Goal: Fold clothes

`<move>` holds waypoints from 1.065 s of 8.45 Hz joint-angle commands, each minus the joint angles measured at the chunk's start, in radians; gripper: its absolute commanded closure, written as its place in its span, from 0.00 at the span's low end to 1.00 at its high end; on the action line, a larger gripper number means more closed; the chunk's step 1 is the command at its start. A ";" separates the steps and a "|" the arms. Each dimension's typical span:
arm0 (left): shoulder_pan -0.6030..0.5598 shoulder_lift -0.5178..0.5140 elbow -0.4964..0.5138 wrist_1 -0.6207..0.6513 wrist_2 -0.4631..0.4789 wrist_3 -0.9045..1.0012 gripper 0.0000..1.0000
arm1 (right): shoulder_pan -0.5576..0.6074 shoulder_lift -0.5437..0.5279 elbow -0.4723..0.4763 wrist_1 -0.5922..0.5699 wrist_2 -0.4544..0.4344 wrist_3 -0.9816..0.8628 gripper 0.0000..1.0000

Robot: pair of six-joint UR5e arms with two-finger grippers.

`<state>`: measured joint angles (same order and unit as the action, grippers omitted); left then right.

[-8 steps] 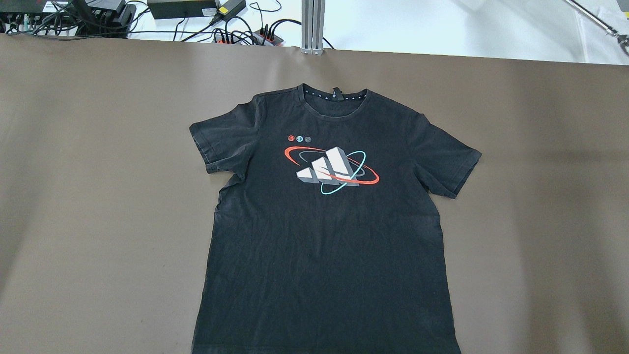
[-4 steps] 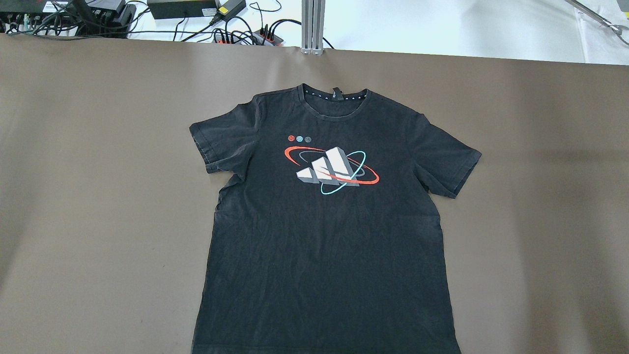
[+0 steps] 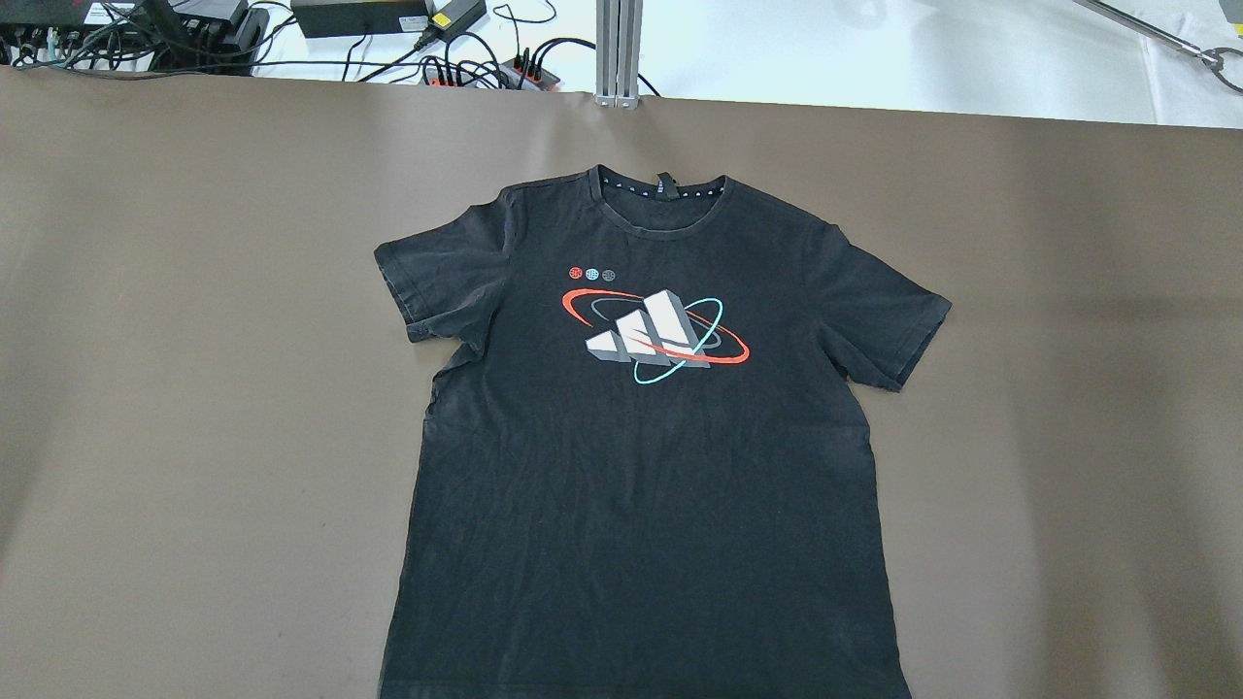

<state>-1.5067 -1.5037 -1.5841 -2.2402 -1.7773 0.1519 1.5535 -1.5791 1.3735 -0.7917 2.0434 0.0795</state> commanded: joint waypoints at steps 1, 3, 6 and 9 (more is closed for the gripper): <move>0.000 0.017 0.001 -0.021 -0.020 -0.006 0.00 | -0.172 0.060 0.010 0.006 0.078 0.271 0.05; 0.000 0.034 -0.002 -0.041 -0.025 -0.008 0.00 | -0.289 0.094 0.027 0.021 0.073 0.415 0.05; 0.003 0.027 0.001 -0.052 -0.013 -0.049 0.00 | -0.473 0.168 0.032 0.109 0.055 0.716 0.05; 0.006 0.014 0.003 -0.048 -0.010 -0.077 0.00 | -0.588 0.286 0.015 0.045 -0.132 1.003 0.06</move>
<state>-1.5012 -1.4824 -1.5826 -2.2904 -1.7899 0.0864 1.0290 -1.3603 1.4002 -0.6995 2.0048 0.9431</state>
